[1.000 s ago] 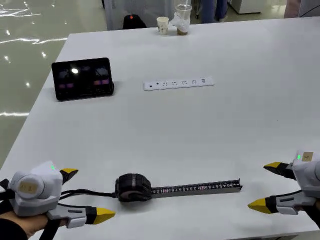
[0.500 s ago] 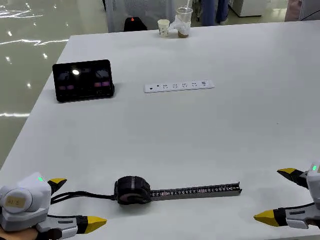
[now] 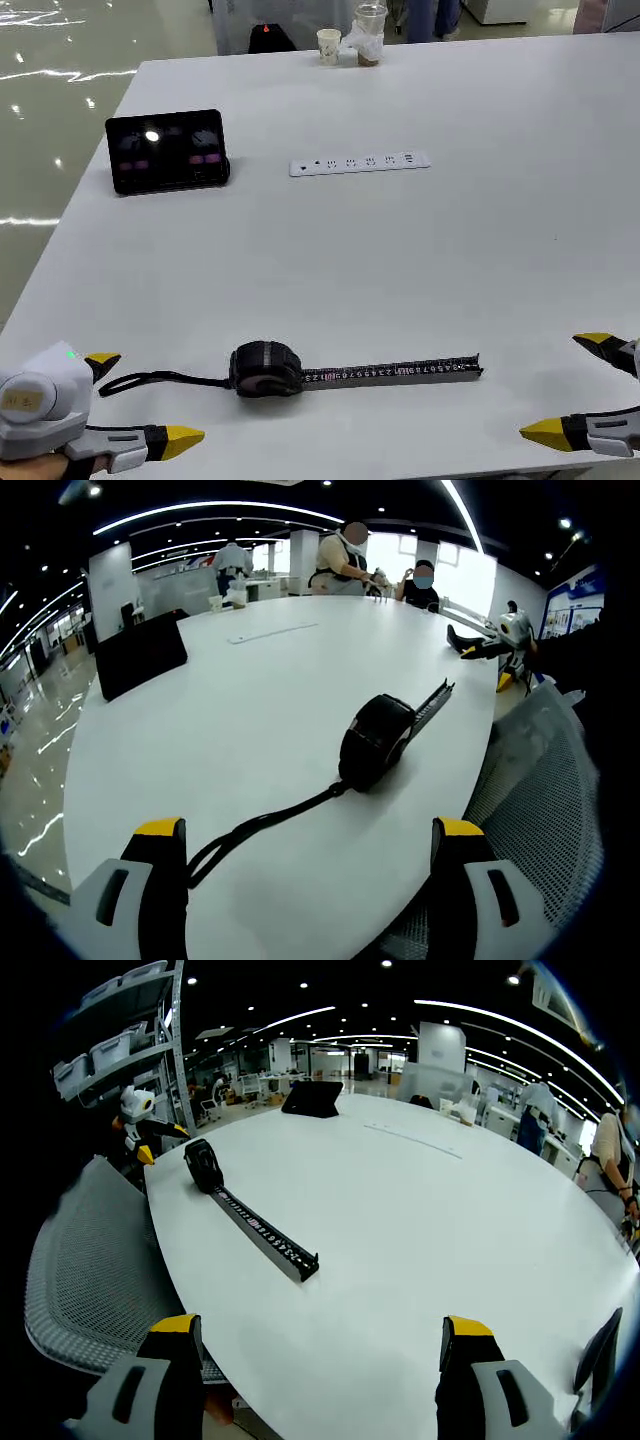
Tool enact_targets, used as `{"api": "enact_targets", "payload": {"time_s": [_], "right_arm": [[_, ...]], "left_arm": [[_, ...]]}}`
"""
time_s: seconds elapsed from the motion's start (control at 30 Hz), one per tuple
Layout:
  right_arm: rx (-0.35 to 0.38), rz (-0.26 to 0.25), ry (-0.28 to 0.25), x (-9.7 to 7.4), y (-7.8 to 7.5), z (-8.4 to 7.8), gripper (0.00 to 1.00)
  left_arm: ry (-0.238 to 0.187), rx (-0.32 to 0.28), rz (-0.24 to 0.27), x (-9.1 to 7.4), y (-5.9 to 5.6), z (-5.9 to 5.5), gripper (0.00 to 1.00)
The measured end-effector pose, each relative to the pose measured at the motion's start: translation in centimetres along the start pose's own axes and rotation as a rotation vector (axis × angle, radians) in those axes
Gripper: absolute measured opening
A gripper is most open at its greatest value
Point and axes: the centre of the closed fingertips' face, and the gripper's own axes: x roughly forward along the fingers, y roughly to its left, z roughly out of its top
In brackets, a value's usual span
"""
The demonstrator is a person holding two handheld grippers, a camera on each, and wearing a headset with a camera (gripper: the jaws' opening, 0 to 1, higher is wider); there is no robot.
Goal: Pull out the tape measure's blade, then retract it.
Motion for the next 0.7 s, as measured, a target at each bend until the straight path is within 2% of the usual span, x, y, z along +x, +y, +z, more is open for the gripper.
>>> {"api": "enact_targets", "payload": {"time_s": [0.1, 0.37, 0.57, 0.7], "right_arm": [[0.001, 0.0, 0.003, 0.0, 0.0, -0.2, 0.99], [0.005, 0.003, 0.013, -0.2, 0.1, -0.4, 0.99], [-0.05, 0.001, 0.041, -0.2, 0.0, -0.6, 0.99], [-0.048, 0.009, 0.05, -0.1, 0.1, -0.6, 0.99]], "left_arm": [[-0.017, -0.003, -0.001, -0.1, 0.0, 0.2, 0.99], [-0.021, -0.003, 0.0, 0.0, 0.1, 0.3, 0.99], [-0.009, -0.01, -0.009, 0.3, -0.4, 0.2, 0.99], [-0.011, -0.01, -0.017, 0.6, -0.9, 0.5, 0.99]]}}
